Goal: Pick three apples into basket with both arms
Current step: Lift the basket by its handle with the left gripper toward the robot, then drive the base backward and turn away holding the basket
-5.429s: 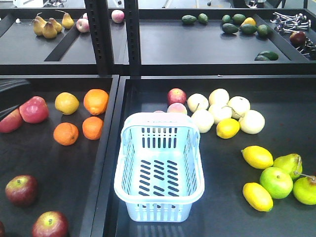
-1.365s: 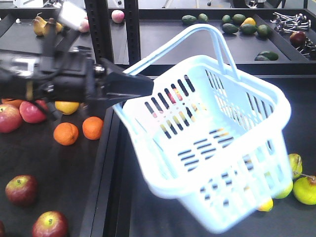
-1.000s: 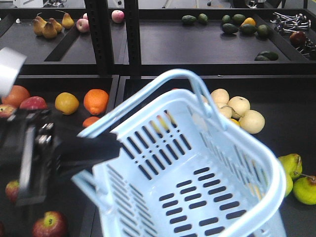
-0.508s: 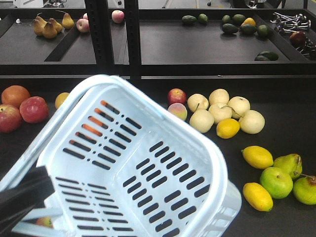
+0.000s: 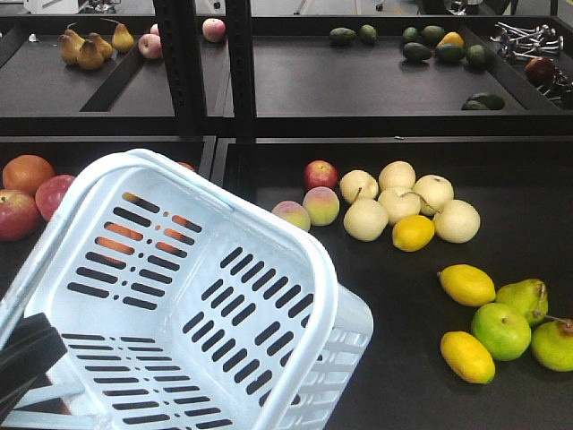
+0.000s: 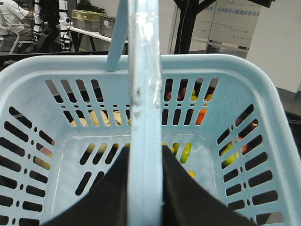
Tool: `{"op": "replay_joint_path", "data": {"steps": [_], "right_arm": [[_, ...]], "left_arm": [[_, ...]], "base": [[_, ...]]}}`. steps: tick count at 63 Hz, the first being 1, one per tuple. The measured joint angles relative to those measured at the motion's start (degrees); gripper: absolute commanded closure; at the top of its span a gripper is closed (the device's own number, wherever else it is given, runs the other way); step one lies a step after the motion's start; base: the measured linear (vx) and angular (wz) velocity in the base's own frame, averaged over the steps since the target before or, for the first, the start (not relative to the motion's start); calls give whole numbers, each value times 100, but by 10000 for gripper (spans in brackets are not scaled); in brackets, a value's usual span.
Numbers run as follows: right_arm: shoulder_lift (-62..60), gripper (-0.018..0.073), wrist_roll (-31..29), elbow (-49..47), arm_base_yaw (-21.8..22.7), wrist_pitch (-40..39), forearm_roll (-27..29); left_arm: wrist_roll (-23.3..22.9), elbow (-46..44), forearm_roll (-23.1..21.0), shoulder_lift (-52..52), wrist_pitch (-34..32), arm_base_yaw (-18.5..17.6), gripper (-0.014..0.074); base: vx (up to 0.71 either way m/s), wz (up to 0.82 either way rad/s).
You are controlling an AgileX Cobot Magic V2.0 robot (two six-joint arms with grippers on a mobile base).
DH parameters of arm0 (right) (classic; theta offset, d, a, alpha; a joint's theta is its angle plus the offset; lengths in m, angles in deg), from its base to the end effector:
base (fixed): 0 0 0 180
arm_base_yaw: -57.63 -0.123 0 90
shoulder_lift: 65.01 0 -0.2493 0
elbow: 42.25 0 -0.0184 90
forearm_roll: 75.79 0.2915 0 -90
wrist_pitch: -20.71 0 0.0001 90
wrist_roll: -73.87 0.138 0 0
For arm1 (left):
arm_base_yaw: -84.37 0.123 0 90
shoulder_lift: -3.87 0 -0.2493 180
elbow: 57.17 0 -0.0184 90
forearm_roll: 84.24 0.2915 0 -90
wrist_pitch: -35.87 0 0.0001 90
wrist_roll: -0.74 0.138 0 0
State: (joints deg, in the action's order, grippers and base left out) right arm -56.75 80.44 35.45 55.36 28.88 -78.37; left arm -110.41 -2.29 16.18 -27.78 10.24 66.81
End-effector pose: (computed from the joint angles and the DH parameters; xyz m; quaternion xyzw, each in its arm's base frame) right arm 0.1803 0.0063 0.1877 0.0133 0.7320 0.0350 0.6803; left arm 0.1754 -0.1170 0.2866 0.2001 0.6868 -0.3118 0.6253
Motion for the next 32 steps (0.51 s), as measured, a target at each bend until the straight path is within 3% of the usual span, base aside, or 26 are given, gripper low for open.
{"op": "replay_joint_path", "data": {"steps": [32], "right_arm": [[0, 564, 0, 0, 0, 0, 0]], "left_arm": [[0, 0, 0, 0, -6, 0, 604]], "base": [[0, 0]]}}
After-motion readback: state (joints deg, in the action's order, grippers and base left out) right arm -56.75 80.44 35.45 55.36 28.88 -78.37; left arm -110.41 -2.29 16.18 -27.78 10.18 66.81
